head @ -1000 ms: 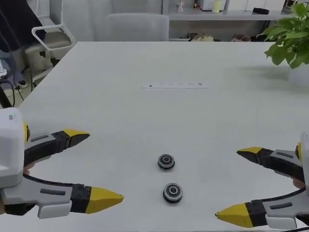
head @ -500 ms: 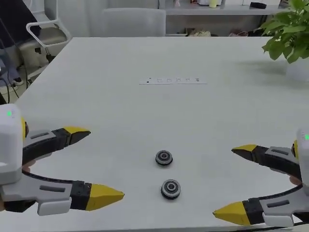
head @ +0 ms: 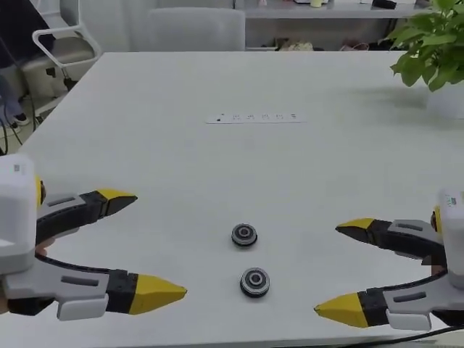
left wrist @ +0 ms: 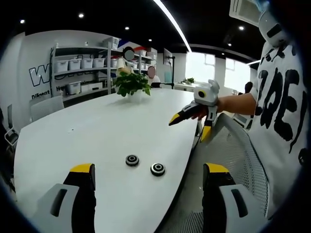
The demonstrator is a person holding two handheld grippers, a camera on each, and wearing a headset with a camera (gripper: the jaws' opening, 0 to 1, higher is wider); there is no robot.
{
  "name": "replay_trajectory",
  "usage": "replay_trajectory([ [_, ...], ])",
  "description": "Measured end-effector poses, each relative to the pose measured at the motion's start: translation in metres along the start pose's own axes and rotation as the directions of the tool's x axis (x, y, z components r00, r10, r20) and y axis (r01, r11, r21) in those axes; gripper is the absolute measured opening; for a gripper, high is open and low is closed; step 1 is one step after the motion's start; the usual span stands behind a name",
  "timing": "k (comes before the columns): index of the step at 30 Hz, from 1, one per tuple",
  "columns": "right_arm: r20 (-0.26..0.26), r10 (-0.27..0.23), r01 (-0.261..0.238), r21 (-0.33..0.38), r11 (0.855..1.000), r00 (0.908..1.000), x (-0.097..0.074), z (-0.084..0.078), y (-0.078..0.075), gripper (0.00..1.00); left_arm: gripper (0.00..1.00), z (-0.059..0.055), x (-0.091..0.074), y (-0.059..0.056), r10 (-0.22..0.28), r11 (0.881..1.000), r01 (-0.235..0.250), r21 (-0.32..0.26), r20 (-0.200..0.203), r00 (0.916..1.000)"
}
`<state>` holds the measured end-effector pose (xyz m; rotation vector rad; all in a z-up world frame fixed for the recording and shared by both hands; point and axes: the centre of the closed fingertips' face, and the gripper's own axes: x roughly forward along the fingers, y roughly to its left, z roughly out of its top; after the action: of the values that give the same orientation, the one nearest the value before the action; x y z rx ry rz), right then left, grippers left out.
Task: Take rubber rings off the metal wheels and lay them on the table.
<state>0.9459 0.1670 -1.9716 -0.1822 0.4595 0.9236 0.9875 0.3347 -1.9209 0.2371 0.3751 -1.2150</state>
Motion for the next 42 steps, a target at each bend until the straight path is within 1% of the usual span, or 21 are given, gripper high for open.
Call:
replay_trajectory([
  [3, 0.002, 0.006, -0.006, 0.004, 1.000, 1.0000, 0.003, 0.001, -0.003, 0.73, 0.90, 0.001, 0.002, 0.001, -0.004, 1.000, 0.004, 0.003, -0.001, 1.0000],
  [9, 0.005, 0.001, -0.001, 0.002, 1.000, 1.0000, 0.007, 0.003, -0.012, 0.70, 0.89, 0.002, 0.008, 0.004, -0.014, 1.000, 0.014, 0.014, -0.006, 0.9999],
  [12, -0.001, 0.001, -0.001, 0.011, 1.000, 1.0000, 0.009, 0.001, -0.016, 0.70, 0.88, 0.004, 0.013, 0.006, -0.021, 1.000, 0.021, 0.021, -0.009, 0.9997],
  [15, -0.008, 0.003, -0.003, 0.005, 1.000, 1.0000, 0.011, -0.002, -0.018, 0.68, 0.88, 0.005, 0.016, 0.006, -0.026, 0.999, 0.026, 0.029, -0.012, 0.9996],
  [19, -0.018, 0.008, -0.008, 0.003, 1.000, 0.9998, 0.015, -0.004, -0.023, 0.66, 0.87, 0.001, 0.022, 0.008, -0.036, 0.999, 0.037, 0.039, -0.029, 0.9989],
  [24, -0.008, 0.020, -0.020, 0.005, 1.000, 0.9998, 0.021, -0.002, -0.027, 0.68, 0.86, -0.002, 0.029, 0.011, -0.048, 0.998, 0.050, 0.040, -0.046, 0.9978],
  [28, -0.017, 0.035, -0.035, -0.001, 0.999, 0.9993, 0.025, -0.003, -0.026, 0.67, 0.85, -0.004, 0.034, 0.011, -0.059, 0.997, 0.062, 0.042, -0.058, 0.9965],
  [35, -0.043, 0.058, -0.058, -0.008, 0.998, 0.9974, 0.033, -0.013, -0.026, 0.64, 0.81, -0.006, 0.045, 0.008, -0.088, 0.995, 0.092, 0.048, -0.074, 0.9933],
  [38, -0.046, 0.065, -0.065, -0.008, 0.998, 0.9968, 0.035, -0.015, -0.026, 0.61, 0.80, -0.006, 0.050, 0.007, -0.100, 0.993, 0.104, 0.048, -0.078, 0.9919],
  [42, -0.050, 0.072, -0.073, -0.012, 0.997, 0.9961, 0.038, -0.017, -0.026, 0.58, 0.78, -0.010, 0.056, 0.005, -0.119, 0.991, 0.123, 0.045, -0.090, 0.9888],
])
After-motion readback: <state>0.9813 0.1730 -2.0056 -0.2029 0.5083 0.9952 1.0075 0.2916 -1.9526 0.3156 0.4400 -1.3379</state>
